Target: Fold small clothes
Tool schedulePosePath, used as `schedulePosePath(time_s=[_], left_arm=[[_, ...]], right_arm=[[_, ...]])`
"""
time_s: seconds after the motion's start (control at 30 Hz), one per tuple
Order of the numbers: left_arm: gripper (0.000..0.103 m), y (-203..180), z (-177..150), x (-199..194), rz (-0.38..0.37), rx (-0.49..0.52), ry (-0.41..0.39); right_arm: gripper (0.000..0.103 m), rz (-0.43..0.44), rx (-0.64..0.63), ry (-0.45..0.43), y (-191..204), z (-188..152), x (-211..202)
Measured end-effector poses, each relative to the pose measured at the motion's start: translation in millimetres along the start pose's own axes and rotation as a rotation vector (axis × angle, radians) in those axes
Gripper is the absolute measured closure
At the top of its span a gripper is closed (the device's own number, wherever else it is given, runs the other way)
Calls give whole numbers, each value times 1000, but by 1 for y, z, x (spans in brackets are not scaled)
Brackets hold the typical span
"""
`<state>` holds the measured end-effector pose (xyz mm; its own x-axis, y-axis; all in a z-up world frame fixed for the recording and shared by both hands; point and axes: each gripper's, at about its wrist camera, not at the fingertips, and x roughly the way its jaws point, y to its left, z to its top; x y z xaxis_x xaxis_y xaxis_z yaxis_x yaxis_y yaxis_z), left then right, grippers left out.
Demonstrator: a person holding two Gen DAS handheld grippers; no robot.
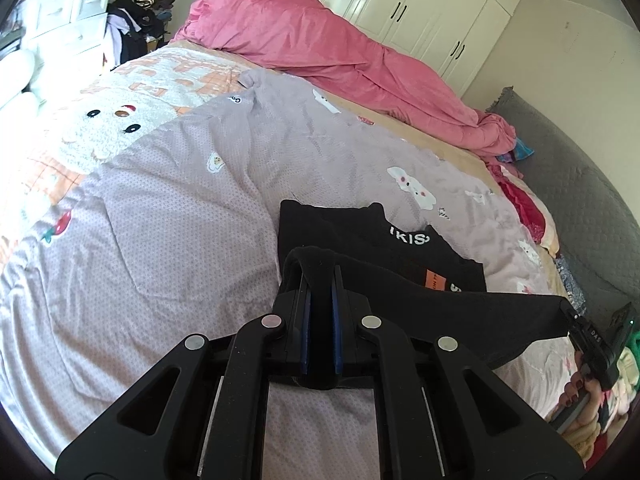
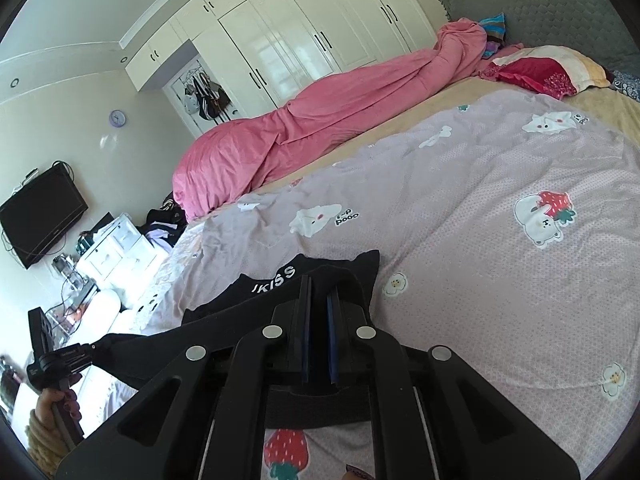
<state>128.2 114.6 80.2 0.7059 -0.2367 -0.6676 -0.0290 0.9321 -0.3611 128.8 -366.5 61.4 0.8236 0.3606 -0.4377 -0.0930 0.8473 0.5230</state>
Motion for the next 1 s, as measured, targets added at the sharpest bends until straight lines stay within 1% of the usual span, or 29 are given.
schedulePosePath(time_s=[0.23,0.53,0.6,0.7,0.73,0.77,0.8,0.83,0.87,1.0], left_arm=[[100,3,12,24,13,-2,25],[99,10,19,67,60,1,76],[96,12,18,73,73,-4,75],[95,11,17,76,96,11,58],[95,11,17,76,101,14,57],[89,12,17,75,104,15,58],[84,12,17,74,106,17,53],[83,12,16,72,110,23,45],[82,11,16,67,118,34,33],[79,8,11,48,126,52,-19]], right_arm=[[97,-38,-7,22,-7,0,27],[97,-76,-1,68,-14,-2,57],[95,-92,-5,83,-14,-3,64],[94,-126,-21,107,-12,-7,76],[92,-132,-22,113,-12,-7,78],[84,-138,-21,117,-12,-9,80],[67,-140,-20,118,-13,-9,81],[57,-147,-17,114,-13,-9,81],[49,-158,-12,103,-14,-10,79],[49,-169,-27,87,-11,-15,71]])
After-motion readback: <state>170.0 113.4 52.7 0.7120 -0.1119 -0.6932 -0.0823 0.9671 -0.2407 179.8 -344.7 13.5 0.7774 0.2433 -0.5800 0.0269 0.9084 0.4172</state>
